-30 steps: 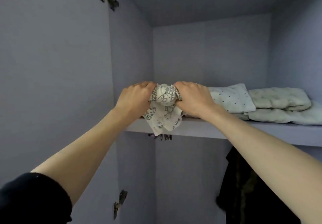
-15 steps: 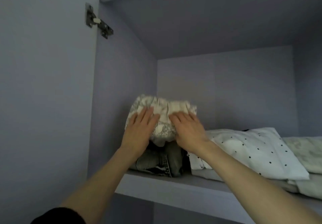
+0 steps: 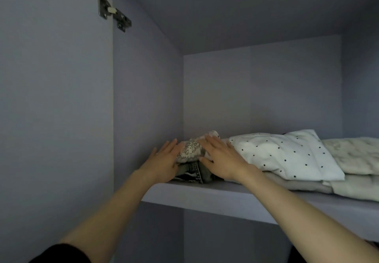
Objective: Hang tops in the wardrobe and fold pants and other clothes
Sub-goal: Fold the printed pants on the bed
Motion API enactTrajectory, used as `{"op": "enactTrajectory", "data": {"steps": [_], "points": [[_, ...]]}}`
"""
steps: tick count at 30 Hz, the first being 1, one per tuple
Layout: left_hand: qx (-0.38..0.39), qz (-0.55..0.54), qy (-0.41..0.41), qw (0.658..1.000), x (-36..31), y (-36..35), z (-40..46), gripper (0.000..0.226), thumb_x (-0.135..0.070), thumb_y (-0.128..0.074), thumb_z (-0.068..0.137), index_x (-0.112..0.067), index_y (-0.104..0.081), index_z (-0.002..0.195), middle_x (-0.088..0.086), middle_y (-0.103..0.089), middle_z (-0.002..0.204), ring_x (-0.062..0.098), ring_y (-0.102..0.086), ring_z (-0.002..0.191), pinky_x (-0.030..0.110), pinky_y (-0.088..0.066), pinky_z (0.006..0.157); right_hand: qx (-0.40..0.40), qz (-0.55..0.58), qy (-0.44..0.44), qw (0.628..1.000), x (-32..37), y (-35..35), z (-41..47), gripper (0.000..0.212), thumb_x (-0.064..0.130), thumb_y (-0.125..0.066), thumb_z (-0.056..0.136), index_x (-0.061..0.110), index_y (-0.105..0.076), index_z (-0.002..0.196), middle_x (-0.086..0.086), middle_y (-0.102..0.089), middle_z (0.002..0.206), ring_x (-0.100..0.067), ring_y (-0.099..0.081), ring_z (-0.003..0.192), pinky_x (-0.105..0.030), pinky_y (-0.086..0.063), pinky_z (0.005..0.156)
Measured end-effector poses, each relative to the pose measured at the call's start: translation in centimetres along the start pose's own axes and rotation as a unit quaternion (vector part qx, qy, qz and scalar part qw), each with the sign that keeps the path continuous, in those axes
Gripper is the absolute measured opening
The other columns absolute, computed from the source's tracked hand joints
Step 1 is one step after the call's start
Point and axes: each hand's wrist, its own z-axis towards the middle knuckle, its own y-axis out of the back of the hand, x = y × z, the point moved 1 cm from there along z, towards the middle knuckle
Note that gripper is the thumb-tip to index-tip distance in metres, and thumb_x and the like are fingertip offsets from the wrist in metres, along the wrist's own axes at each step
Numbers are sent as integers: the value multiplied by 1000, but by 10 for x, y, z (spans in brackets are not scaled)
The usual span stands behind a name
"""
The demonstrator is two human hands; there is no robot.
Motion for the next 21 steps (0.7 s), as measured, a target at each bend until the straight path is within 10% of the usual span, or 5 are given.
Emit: {"op": "enactTrajectory", "data": {"steps": [7,21], "points": [[-112,-81,-86,987,-31,12,-84,60,-9,-43,93,-13,-21,148,6,-21,155,21,-21,140,33,-20,114,-26,23,-78,996,36,15,-89,58,37,-39,98,27,-15,150,2,-16,157,-17,-17,143,-43,-18,117],[-99,-250,-105,957,-77,30,-296,48,-12,-43,96,-18,-34,143,0,-38,145,19,-37,132,31,-36,104,-62,65,-200,976,157,50,-293,46,35,-40,99,24,-33,143,4,-39,145,-18,-44,128,-32,-39,98]]}}
